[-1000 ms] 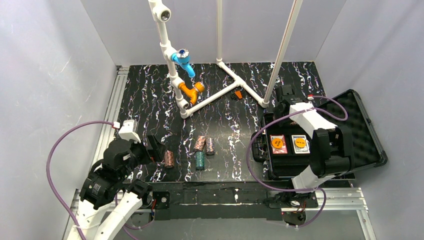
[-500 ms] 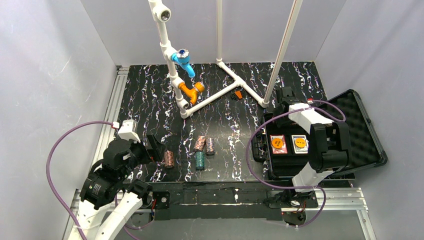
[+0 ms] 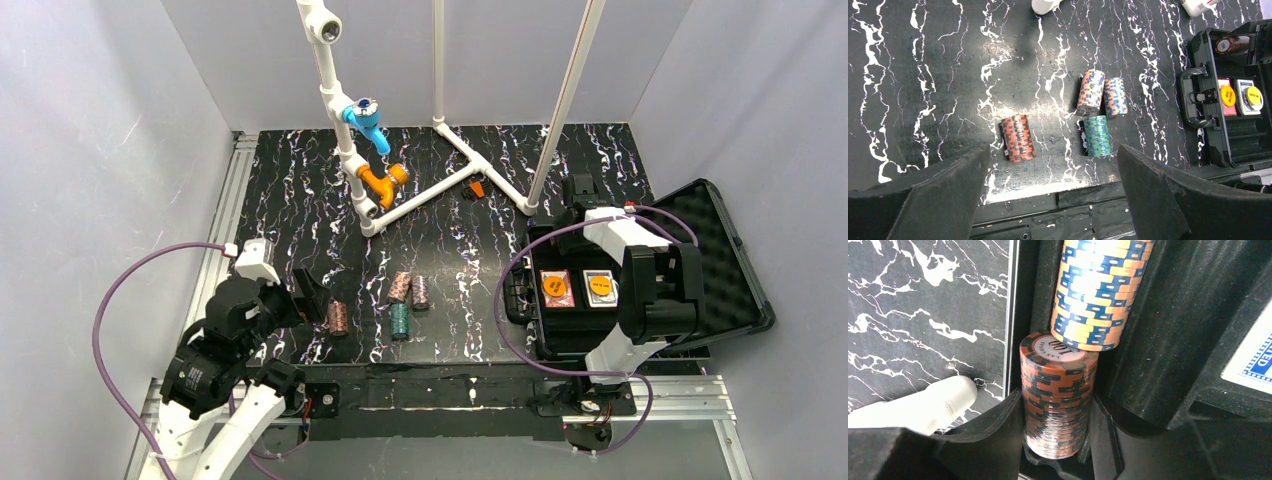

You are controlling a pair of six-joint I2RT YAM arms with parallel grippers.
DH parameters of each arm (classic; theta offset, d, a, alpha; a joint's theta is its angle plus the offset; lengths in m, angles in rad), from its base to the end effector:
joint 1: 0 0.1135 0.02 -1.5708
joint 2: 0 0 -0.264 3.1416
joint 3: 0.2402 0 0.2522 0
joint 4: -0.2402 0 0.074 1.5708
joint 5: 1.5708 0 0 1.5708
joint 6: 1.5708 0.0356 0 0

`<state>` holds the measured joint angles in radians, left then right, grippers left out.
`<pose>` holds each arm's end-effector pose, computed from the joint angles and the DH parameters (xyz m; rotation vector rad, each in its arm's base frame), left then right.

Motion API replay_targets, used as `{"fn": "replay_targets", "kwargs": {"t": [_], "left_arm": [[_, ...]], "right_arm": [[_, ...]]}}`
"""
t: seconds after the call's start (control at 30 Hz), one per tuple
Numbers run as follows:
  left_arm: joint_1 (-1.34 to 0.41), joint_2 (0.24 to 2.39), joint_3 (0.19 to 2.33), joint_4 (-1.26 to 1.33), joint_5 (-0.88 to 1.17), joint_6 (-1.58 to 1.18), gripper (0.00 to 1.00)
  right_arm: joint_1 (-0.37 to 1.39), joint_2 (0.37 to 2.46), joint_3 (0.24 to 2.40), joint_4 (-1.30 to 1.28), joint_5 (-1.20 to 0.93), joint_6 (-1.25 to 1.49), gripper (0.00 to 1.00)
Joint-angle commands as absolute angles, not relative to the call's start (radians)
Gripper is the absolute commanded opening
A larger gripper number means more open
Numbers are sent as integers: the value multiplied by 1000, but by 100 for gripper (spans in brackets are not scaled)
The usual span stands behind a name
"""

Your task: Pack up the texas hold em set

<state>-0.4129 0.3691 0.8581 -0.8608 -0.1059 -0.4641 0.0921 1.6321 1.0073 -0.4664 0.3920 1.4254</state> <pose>0.0599 -0.0221 0.3370 -0.1217 1.9668 -0.4769 0.3192 0.0158 0.1875 1.6611 1.9125 0.0611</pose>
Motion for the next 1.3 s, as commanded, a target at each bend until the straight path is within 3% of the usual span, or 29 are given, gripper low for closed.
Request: {"fn": "replay_targets", "kwargs": {"t": [0.0, 0.23, 0.53, 0.77, 1.27], "left_arm": [[-402, 374, 850, -849, -93, -450, 98], [-400, 374, 849, -848, -91, -449, 98], [-400, 369, 848, -848, -90, -449, 98], [-400, 369, 848, -848, -89, -450, 98], [-398, 361, 848, -847, -89, -449, 98]], "right_arm": [[83, 1644, 1002, -418, 393, 1447, 11], [73, 1637, 997, -421, 393, 1446, 33], [64, 1621, 986, -427, 385, 1452, 50], [58, 1608, 979, -429, 374, 1450, 69], [44, 1574, 996, -469, 358, 1433, 81]]}}
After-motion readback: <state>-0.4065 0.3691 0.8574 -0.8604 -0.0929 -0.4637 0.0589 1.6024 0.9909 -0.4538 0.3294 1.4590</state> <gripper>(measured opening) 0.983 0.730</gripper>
